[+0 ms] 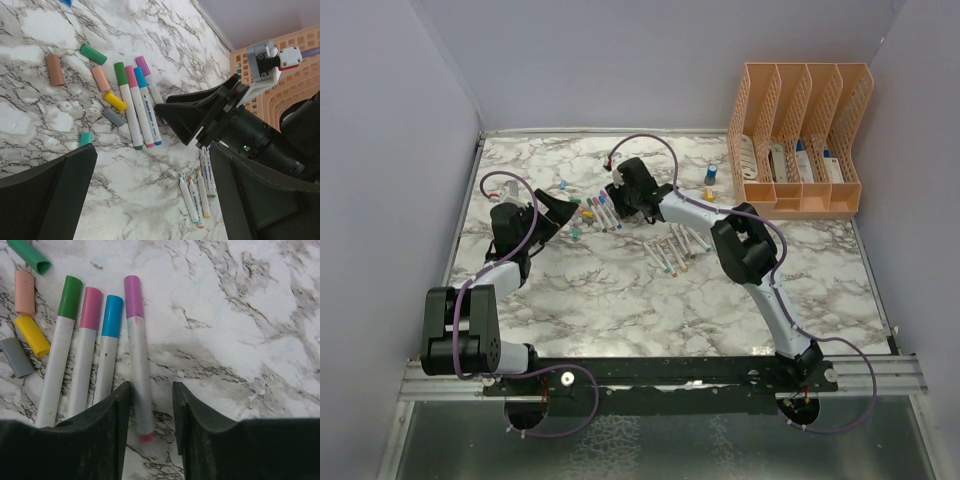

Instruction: Open the pen caps

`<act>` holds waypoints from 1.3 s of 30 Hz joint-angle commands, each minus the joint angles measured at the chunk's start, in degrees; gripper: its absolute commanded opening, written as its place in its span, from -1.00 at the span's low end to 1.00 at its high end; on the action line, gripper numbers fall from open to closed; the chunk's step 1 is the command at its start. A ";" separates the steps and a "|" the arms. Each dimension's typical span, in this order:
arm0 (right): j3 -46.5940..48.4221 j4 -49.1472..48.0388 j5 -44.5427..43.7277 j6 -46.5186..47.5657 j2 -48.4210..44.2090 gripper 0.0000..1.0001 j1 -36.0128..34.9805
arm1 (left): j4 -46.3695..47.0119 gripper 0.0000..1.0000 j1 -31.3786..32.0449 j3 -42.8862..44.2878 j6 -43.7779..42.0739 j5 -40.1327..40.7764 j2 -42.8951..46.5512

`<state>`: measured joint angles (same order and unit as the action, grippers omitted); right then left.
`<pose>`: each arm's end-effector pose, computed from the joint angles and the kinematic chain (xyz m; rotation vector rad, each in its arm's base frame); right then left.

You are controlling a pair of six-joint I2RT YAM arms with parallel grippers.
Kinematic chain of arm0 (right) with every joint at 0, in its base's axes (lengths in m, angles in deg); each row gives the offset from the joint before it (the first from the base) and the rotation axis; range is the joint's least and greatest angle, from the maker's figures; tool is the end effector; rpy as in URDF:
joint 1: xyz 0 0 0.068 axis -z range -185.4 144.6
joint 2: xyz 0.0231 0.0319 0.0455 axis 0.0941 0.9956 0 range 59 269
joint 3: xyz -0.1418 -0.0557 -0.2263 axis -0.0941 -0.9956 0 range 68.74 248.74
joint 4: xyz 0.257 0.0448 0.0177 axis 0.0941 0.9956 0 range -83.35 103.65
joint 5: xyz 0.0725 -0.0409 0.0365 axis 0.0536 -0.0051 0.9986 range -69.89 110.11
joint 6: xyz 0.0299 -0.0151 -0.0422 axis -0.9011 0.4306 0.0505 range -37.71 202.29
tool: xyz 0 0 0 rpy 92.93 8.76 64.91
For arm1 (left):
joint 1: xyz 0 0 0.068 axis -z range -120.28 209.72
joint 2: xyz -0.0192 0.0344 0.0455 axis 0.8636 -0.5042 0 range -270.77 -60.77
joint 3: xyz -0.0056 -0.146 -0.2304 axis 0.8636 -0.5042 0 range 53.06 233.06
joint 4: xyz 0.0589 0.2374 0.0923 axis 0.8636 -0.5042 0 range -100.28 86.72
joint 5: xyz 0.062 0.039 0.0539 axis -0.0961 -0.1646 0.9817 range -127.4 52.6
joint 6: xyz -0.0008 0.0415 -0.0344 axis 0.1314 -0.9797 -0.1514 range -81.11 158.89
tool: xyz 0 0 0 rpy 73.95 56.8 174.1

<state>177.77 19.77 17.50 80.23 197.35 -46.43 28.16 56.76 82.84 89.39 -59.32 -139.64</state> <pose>0.4092 0.3540 0.1475 -0.7561 2.2074 0.3280 0.2771 0.0012 0.1942 -0.6284 1.8594 -0.9171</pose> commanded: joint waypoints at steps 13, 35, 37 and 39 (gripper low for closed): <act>-7.04 -2.75 -2.63 -3.33 -3.08 -0.97 -0.36 | 1.63 0.85 -0.30 2.23 2.55 -1.21 -1.70; -30.15 -10.99 4.56 -6.63 -30.10 -0.97 -0.93 | 24.47 0.83 10.21 14.83 18.46 -6.02 -26.02; -30.24 -10.93 5.09 -6.64 -30.56 -0.97 -1.05 | 26.17 0.78 11.05 15.40 19.55 -5.86 -27.34; -30.27 -10.93 5.77 -6.72 -30.80 -0.97 -1.19 | 27.50 0.72 11.80 15.86 20.55 -5.71 -28.36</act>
<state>148.15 10.44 20.56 74.39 168.93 -46.83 48.73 67.23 96.96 106.75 -63.99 -166.28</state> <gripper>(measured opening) 0.048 0.885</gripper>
